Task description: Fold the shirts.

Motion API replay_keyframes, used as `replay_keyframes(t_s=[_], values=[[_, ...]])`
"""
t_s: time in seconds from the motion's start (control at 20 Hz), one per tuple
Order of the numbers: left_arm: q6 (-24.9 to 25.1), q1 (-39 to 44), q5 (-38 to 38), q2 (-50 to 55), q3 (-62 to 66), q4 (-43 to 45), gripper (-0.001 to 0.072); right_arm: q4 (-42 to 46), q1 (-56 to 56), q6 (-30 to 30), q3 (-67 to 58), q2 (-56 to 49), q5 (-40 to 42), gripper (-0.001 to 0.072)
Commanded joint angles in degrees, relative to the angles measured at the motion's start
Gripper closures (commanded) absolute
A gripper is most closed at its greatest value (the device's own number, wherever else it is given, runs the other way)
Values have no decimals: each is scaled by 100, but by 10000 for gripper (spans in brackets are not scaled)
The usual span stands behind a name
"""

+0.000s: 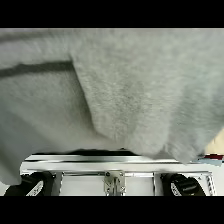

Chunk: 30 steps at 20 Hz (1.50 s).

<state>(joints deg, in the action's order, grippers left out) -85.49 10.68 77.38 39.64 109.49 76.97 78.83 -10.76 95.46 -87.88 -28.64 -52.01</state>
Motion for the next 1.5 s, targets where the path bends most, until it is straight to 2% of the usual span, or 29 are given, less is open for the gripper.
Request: replay_keyframes(t_s=[0.0,0.15,0.25,0.45,0.6,0.7,0.8,0.9,1.05,1.2,1.25,1.3,1.35,1.4,1.45], values=[[0,-7,940,188,-179,354,675,1123,13,245,-81,-339,-1685,656],[0,-7,1027,332,-1152,621,675,1687,13,254,31,-1093,-2855,656],[-2,-7,984,518,-2170,656,675,1792,13,343,343,-1722,-2881,655],[-107,-7,-2,1335,-3827,658,675,1751,13,605,723,-3130,-1316,655],[-225,-7,-802,2286,-3794,640,675,1768,52,1099,723,-3958,387,655],[-225,-7,-1401,2778,-3681,614,674,1764,68,1410,723,-4380,1130,655],[-225,-4,-1912,3206,-3679,352,674,1753,66,1523,723,-4789,1250,655],[-225,-4,-2087,3713,-3679,-28,674,1572,66,1532,723,-5270,1001,652],[-299,0,-1838,4468,-3679,-459,673,922,66,1532,723,-5893,675,647],[-457,-72,-1255,4669,-3637,-452,670,511,92,1528,723,-6000,691,631],[-385,-179,-911,4658,-3497,-391,598,393,114,1528,721,-5912,686,449],[-348,-323,-514,4658,-3285,-299,405,155,179,1462,721,-5768,667,151],[-352,-518,-37,4656,-3005,-168,153,-144,256,1215,704,-5598,616,90],[-341,-732,428,4640,-2747,-83,19,-382,356,855,651,-5390,446,91],[-179,-984,868,4590,-2553,-68,14,-372,463,507,592,-5180,149,90]])
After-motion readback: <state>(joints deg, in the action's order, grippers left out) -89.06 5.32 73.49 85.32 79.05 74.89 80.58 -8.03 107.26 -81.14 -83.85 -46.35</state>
